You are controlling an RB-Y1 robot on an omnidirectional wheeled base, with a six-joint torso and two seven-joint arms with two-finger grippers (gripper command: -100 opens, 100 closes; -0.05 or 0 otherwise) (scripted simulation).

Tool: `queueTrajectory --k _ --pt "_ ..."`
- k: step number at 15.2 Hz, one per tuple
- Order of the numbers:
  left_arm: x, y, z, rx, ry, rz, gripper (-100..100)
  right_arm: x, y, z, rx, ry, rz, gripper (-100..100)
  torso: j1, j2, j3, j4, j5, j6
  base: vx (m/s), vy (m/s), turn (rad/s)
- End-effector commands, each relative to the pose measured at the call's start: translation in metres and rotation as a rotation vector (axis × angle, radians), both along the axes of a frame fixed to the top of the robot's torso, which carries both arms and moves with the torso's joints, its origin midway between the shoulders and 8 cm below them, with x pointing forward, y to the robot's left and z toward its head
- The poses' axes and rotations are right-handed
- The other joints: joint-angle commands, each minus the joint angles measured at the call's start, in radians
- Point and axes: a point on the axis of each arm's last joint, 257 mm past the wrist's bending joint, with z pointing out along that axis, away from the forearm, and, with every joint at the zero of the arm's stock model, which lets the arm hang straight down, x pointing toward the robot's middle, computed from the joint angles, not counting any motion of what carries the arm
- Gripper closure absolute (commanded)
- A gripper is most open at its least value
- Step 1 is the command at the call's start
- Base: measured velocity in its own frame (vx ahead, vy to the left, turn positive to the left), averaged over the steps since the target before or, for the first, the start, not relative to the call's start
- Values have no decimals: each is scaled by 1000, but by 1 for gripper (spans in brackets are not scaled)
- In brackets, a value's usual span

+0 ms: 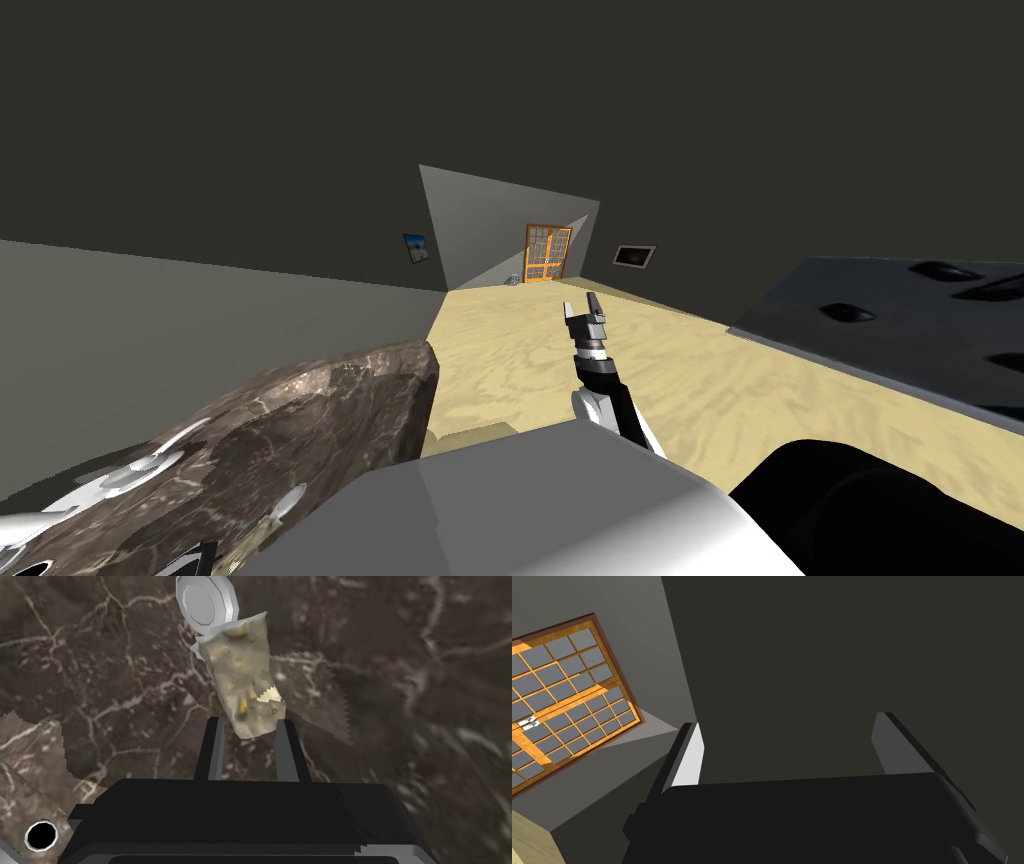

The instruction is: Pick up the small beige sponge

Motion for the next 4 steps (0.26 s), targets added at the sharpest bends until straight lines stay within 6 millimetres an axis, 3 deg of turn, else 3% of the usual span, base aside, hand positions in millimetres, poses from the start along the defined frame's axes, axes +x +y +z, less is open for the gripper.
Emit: queueTrajectory --k 1,4 --pt "-1 -1 8 0 0 -3 100 0 0 0 0 0 0 0 0 0 0 0 0 0 -2 -34 -4" --pt "-1 -1 9 1 0 -3 100 0 0 0 0 0 0 0 -2 0 0 0 -1 0 2 -29 5"
